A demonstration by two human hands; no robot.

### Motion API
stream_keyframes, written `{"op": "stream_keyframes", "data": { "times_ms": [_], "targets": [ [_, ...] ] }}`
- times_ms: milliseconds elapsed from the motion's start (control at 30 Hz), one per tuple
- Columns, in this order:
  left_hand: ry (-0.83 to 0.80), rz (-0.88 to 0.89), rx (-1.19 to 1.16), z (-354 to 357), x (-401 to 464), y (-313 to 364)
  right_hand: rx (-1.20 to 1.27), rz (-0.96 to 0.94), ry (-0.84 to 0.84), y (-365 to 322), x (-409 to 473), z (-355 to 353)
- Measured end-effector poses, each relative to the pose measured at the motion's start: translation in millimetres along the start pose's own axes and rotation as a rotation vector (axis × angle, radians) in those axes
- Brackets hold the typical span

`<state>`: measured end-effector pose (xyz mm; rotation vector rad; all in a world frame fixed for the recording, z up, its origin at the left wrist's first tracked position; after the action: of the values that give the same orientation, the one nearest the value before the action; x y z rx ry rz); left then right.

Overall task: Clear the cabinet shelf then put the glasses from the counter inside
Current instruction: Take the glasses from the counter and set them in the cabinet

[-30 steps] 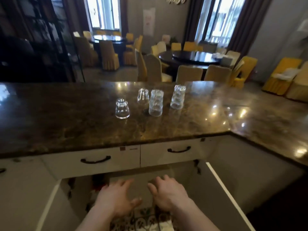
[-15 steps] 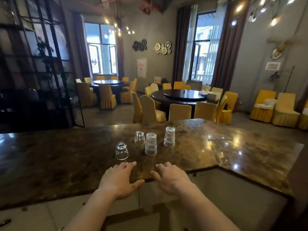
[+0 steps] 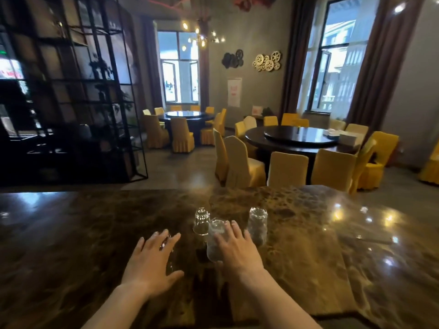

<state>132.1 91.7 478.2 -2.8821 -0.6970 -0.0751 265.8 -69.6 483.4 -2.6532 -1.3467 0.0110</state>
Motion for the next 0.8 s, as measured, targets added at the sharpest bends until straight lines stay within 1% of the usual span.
{"op": "stream_keyframes", "data": {
  "times_ms": [67, 167, 267, 333, 400, 467, 533, 633, 700, 767, 800],
  "targets": [
    [-0.039, -0.001, 0.074, 2.1, 16.8, -6.1, -0.126, -0.111, 0.012, -2.7, 25.5, 4.1],
    [-0.104, 0.042, 0.203, 11.3, 35.7, -14.7, -0.341, -0.279, 0.006, -15.6, 49.2, 19.2],
    [-0.193, 0.148, 0.359, 25.5, 65.1, -21.0, -0.54, -0.392, -0.016, -20.5, 73.6, 35.1],
    [-0.231, 0.271, 0.486, 35.4, 88.7, -19.0, -0.681, -0.421, -0.039, -17.5, 90.1, 45.3],
    [-0.276, 0.391, 0.584, 44.8, 110.1, -14.9, -0.773, -0.406, -0.059, -10.3, 105.5, 55.1],
    [-0.341, 0.479, 0.657, 52.8, 125.9, -14.7, -0.8, -0.372, -0.058, -3.9, 117.9, 62.0],
    [-0.366, 0.542, 0.688, 60.3, 136.3, -16.6, -0.835, -0.349, -0.07, 0.3, 125.9, 67.8],
    [-0.328, 0.593, 0.651, 64.2, 148.4, -23.0, -0.919, -0.319, -0.12, 5.4, 134.0, 72.9],
    [-0.268, 0.581, 0.542, 64.2, 156.7, -32.2, -0.855, -0.259, -0.111, 9.9, 138.2, 62.1],
    [-0.219, 0.469, 0.264, 63.3, 160.1, -49.6, -0.631, -0.138, -0.048, 19.4, 139.5, 46.6],
    [-0.198, 0.385, 0.069, 63.6, 161.2, -60.7, -0.51, -0.076, 0.029, 23.4, 137.1, 37.2]
  ]
}}
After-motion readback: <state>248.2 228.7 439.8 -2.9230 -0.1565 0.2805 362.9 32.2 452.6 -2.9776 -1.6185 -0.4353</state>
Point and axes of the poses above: each hand's wrist, its own x-axis towards the middle knuckle, its own z-axis out of the palm, y = z × x, the point moved 4 cm from there along x, towards the middle knuckle, and after that the axes turned 10 degrees about x, right-handed, at the moved point
